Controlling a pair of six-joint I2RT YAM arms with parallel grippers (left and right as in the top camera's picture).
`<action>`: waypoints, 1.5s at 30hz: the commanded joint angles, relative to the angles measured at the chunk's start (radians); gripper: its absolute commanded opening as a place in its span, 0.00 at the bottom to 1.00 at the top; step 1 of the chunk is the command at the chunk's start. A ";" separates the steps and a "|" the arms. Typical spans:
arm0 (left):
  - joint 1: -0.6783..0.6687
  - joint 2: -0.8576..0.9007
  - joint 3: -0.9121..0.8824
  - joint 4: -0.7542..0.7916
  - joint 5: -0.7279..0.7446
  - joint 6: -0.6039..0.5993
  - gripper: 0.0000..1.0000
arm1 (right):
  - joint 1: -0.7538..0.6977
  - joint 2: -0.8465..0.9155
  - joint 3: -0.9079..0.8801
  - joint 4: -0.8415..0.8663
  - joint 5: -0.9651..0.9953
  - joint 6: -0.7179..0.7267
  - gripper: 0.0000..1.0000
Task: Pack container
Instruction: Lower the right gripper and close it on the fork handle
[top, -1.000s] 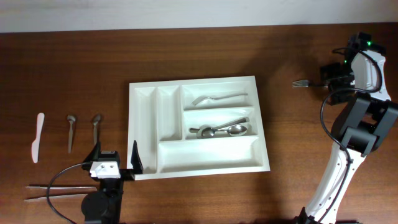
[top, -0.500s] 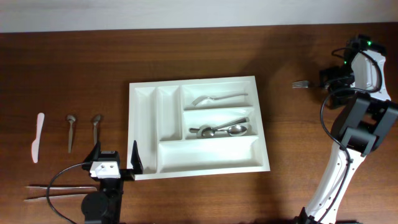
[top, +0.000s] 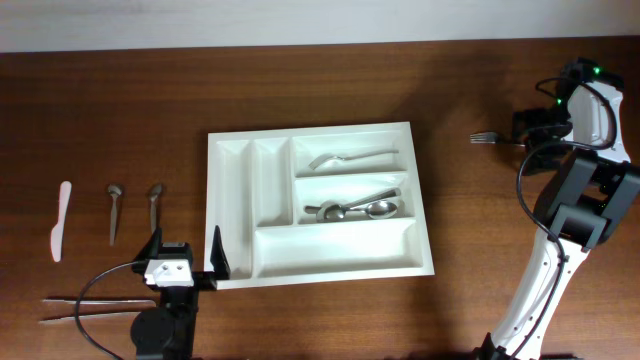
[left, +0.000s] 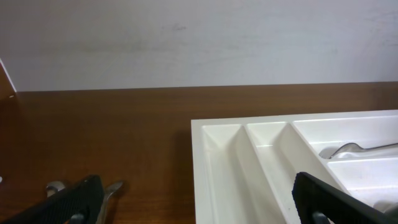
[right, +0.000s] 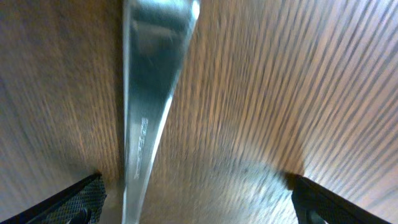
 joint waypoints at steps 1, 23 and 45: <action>-0.004 -0.008 -0.003 -0.004 0.018 0.019 0.99 | 0.016 0.035 -0.005 0.007 -0.109 0.150 0.97; -0.004 -0.008 -0.003 -0.004 0.018 0.019 0.99 | 0.033 0.035 -0.006 0.011 0.068 0.138 0.66; -0.004 -0.008 -0.003 -0.004 0.018 0.019 0.99 | 0.034 0.035 -0.004 0.026 0.118 0.068 0.08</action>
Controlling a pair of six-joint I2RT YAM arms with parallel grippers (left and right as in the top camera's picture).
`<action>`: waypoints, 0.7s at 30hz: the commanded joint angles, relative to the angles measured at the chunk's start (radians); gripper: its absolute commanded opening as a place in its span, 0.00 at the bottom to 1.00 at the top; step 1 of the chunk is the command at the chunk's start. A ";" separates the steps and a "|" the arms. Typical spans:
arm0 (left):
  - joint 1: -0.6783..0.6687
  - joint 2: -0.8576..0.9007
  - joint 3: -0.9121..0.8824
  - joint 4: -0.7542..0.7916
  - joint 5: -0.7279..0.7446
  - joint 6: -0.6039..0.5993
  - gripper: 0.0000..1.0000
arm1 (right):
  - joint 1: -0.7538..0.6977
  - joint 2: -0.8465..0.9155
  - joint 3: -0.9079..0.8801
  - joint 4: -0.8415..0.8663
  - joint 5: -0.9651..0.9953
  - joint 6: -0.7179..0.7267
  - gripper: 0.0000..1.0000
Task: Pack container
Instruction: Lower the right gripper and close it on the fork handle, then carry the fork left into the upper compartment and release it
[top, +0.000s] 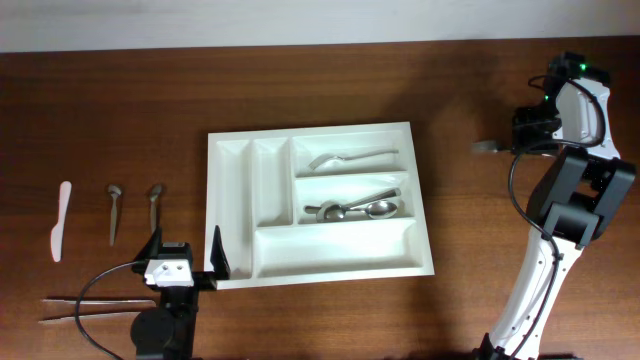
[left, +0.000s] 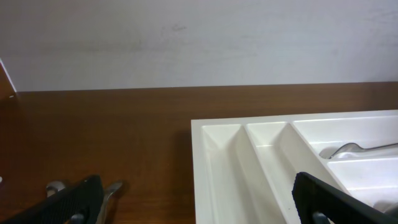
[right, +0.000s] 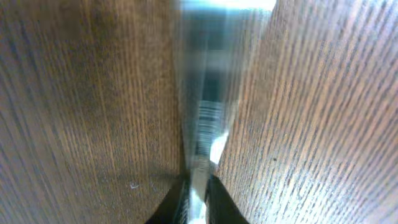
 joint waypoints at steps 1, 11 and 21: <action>-0.004 -0.008 -0.003 -0.004 0.018 0.019 0.99 | -0.007 0.033 -0.002 -0.007 0.030 -0.018 0.05; -0.004 -0.008 -0.003 -0.004 0.018 0.019 0.99 | 0.016 0.029 0.295 -0.112 0.027 -0.097 0.04; -0.004 -0.008 -0.003 -0.004 0.018 0.019 0.99 | 0.190 0.029 0.679 -0.410 -0.084 -0.060 0.04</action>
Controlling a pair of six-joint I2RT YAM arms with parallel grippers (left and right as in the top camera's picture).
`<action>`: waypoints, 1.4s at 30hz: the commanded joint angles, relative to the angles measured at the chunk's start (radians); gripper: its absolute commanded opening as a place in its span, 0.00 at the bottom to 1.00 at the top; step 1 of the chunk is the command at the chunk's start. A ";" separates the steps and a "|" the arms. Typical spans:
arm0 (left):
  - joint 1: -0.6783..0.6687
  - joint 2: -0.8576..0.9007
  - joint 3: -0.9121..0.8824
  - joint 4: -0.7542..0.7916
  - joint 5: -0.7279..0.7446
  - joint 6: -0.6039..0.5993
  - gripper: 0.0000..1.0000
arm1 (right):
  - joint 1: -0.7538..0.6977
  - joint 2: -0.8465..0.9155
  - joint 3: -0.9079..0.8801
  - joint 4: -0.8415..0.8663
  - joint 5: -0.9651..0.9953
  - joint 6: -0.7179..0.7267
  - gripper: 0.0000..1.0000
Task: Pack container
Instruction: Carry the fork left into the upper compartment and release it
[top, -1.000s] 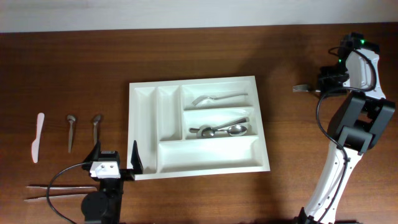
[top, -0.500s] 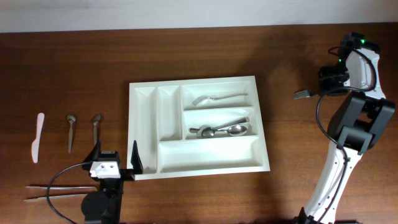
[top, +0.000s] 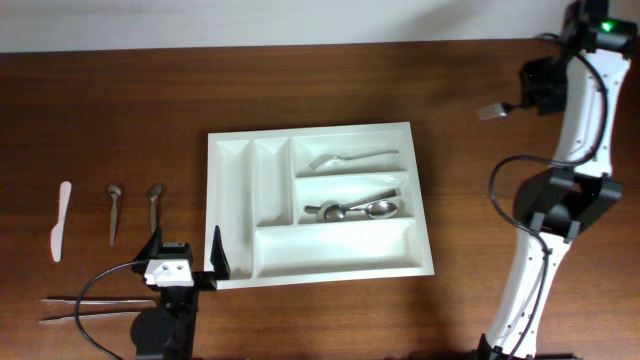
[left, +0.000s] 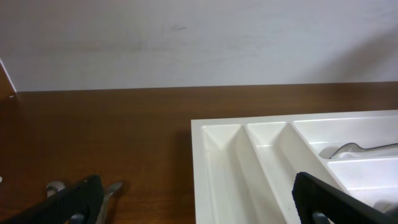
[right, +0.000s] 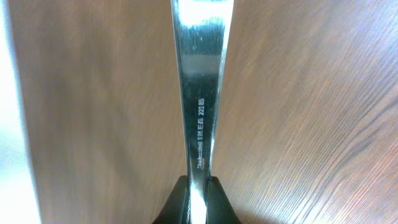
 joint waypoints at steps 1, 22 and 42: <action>-0.004 -0.008 -0.003 -0.004 0.018 0.019 0.99 | 0.130 -0.008 0.108 -0.090 -0.050 0.043 0.04; -0.004 -0.008 -0.003 -0.004 0.018 0.019 0.99 | 0.622 -0.003 0.108 -0.090 -0.041 0.486 0.05; -0.004 -0.008 -0.003 -0.004 0.018 0.019 0.99 | 0.629 -0.002 -0.162 -0.080 -0.064 0.579 0.10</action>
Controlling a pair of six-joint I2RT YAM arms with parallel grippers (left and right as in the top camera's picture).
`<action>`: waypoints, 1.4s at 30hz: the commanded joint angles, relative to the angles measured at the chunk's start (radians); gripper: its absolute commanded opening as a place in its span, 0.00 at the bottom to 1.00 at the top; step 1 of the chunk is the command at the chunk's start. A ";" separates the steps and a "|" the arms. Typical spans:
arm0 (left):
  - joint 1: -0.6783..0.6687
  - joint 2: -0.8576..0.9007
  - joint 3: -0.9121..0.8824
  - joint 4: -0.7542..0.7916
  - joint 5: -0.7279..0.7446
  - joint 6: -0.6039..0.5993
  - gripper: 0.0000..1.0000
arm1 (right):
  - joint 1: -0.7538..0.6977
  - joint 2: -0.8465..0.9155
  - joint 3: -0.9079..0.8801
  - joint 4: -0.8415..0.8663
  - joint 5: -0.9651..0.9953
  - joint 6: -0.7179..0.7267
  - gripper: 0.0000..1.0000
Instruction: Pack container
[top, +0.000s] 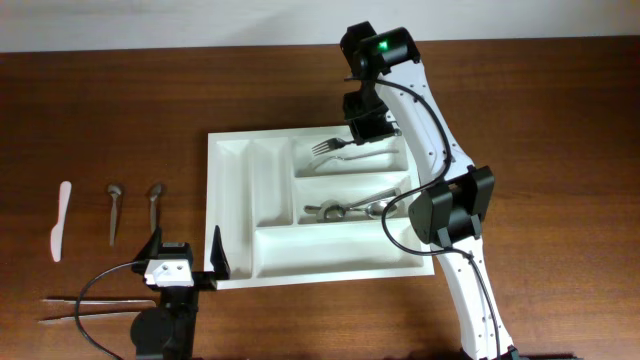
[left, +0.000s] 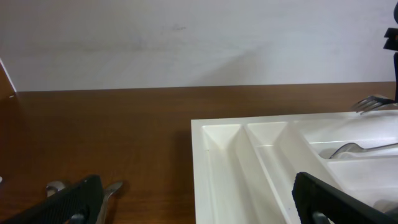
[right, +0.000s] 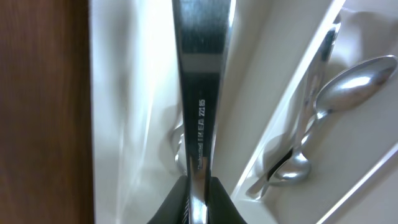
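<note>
The white cutlery tray (top: 212, 210) lies mid-table. My right gripper (top: 365, 135) is shut on a steel fork (top: 325, 147) and holds it over the tray's back right compartment, tines pointing left. In the right wrist view the fork handle (right: 202, 93) runs up from my right gripper (right: 197, 199), with the compartment below. One piece of cutlery (top: 375, 156) lies in that compartment, and spoons (top: 355, 209) lie in the one in front of it. My left gripper (top: 185, 257) stands open at the tray's front left corner, holding nothing.
Left of the tray lie a white knife (top: 60, 220), two small spoons (top: 114, 212) (top: 154, 205) and long thin tongs (top: 90, 308) near the front edge. The tray's two narrow left compartments (left: 249, 162) and its wide front one (top: 335, 245) hold nothing.
My right gripper, still shut on the fork, was at the table's far right back corner and is now over the tray's back right compartment. The left arm has not moved.
My right gripper stood open around the fork lying on the table at the right. Then it was shut on the handle. After that it held the fork up at the far right back, and now holds it over the tray.
</note>
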 joint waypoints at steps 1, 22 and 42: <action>-0.004 -0.008 -0.003 -0.004 0.018 0.019 0.99 | 0.000 -0.002 -0.051 0.003 0.002 0.017 0.10; -0.004 -0.008 -0.003 -0.004 0.018 0.019 0.99 | -0.157 -0.010 0.084 0.100 0.087 -0.509 0.99; -0.004 -0.008 -0.003 -0.004 0.018 0.019 0.99 | -0.715 -0.341 0.191 -0.009 -0.032 -1.455 0.99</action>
